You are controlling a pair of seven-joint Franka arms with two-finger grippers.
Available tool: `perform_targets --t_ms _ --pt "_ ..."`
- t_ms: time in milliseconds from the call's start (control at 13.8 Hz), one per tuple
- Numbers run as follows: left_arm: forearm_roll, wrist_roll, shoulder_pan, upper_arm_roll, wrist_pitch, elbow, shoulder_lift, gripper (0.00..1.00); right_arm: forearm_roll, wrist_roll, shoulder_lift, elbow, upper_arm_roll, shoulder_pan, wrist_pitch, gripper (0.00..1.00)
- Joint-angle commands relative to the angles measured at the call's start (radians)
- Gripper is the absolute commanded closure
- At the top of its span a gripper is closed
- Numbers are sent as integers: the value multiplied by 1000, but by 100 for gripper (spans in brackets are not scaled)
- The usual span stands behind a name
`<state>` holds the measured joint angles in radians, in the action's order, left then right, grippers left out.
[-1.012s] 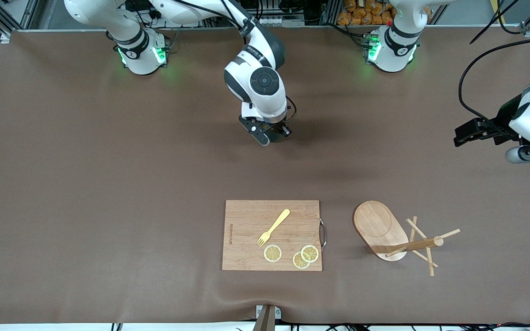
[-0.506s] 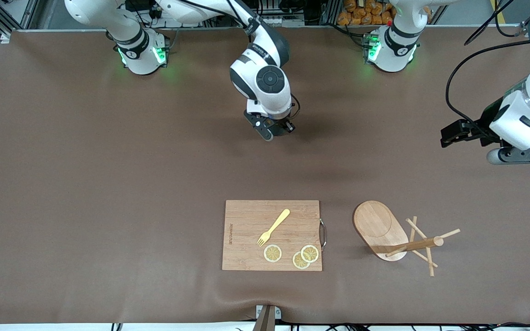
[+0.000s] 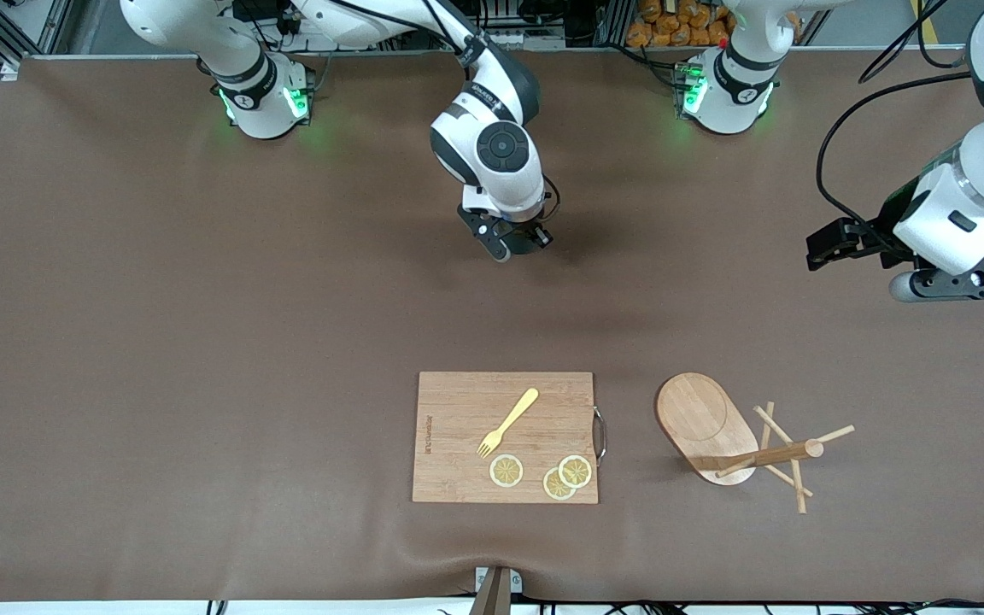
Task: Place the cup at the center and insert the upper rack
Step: 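Carry the teal mug with the right gripper toward the table middle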
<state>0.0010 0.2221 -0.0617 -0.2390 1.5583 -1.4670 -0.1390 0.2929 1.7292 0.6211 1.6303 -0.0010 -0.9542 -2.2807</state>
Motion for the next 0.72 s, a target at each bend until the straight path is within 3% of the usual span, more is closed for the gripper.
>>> perform_targets --t_ms 0,217,289,361,434,651 --pt "-7 39 -3 -17 -23 4 22 0 28 75 20 -29 -10 -14 -11 100" --pt "-7 69 -3 -20 -35 7 30 0 28 111 25 -26 -10 -14 -10 100" --pt "-7 72 -3 -20 -38 8 35 0 26 113 28 -26 -10 -14 -13 82" --pt "-7 72 -3 -20 -40 7 41 0 26 113 31 -26 -10 -14 -13 38" --pt "-10 72 -3 -20 -47 8 42 0 17 115 31 -26 -11 -18 -13 0" --pt "-12 97 -3 -20 -63 8 55 0 12 106 20 -30 -13 -23 -2 0"
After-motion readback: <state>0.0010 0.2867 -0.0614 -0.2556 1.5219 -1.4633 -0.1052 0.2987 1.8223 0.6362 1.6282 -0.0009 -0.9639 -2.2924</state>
